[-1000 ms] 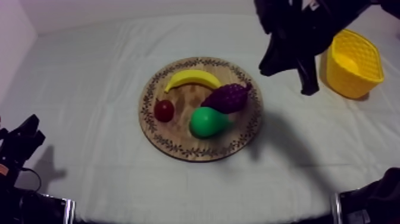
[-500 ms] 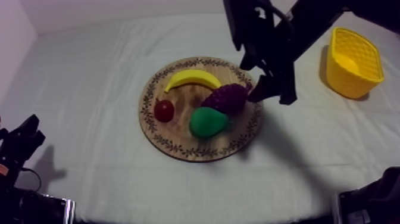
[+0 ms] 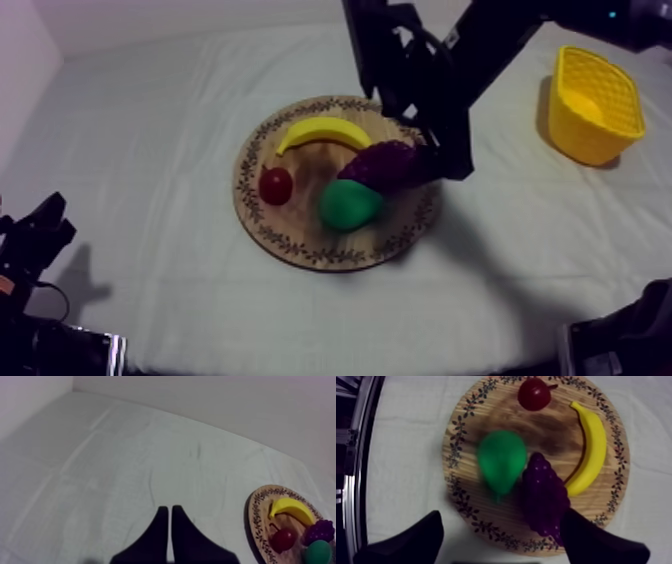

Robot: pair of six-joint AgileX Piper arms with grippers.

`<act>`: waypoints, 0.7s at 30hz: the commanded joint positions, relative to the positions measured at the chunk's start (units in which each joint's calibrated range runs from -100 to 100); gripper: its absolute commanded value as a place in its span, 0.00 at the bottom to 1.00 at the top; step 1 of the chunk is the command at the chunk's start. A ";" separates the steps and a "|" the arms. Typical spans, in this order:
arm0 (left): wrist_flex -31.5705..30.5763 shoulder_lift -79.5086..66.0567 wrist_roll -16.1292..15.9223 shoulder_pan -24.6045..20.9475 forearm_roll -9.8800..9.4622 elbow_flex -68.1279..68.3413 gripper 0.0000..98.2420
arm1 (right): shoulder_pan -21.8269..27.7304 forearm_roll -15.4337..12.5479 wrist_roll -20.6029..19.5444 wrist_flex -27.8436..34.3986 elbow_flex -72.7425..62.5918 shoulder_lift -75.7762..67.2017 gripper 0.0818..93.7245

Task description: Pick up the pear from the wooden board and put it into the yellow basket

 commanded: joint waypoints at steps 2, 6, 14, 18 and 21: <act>0.01 -0.02 -0.01 0.00 -0.01 -0.05 0.00 | -0.80 -0.12 0.01 -1.16 0.73 1.67 0.74; 0.01 -0.02 -0.01 0.00 -0.01 -0.05 0.00 | -1.82 -0.23 0.09 -2.48 1.67 4.38 0.74; 0.01 -0.02 -0.01 0.00 -0.01 -0.05 0.00 | -3.08 -0.94 0.12 -4.52 -0.75 12.59 0.74; 0.01 -0.02 -0.01 0.00 -0.01 -0.05 0.00 | -3.43 -1.35 0.07 -5.07 -3.71 17.11 0.73; 0.01 -0.02 -0.01 0.00 -0.01 -0.05 0.00 | -3.62 -1.50 -0.04 -5.57 -5.82 20.17 0.72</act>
